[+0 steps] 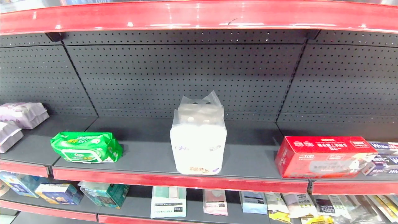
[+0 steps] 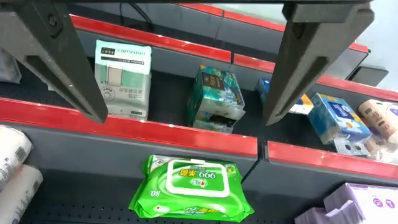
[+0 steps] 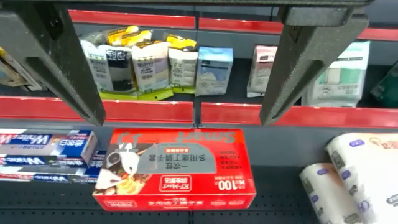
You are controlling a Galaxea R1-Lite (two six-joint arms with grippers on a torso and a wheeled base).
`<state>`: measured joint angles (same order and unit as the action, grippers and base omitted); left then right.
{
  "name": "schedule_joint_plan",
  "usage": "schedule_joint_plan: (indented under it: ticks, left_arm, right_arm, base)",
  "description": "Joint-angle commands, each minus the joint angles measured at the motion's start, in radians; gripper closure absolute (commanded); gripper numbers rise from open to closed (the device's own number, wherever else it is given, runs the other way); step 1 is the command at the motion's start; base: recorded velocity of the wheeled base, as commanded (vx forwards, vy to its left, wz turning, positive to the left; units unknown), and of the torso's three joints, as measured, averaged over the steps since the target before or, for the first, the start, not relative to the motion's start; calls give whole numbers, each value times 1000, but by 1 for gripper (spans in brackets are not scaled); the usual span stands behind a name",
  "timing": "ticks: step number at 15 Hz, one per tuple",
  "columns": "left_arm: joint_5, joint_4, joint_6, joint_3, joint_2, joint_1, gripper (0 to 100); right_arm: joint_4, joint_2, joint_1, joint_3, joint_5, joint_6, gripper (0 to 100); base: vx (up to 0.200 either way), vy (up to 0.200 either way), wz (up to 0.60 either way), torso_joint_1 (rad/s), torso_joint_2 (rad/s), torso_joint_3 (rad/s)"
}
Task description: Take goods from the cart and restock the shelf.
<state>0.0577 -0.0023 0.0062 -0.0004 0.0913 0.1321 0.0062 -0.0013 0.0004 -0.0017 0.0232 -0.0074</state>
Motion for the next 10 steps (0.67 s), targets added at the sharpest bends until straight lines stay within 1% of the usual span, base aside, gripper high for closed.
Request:
schedule_joint_plan:
  ticks: [1,10]
  left_arm:
    - [1,-1,0,0,5,0,0]
    - [1,-1,0,0,5,0,0]
  right_arm:
    - [0,1,-2,0,1,1,0]
    - [0,1,0,0,1,-2,0]
  base:
    - [0,0,0,0,0,0]
    - [0,0,0,0,0,0]
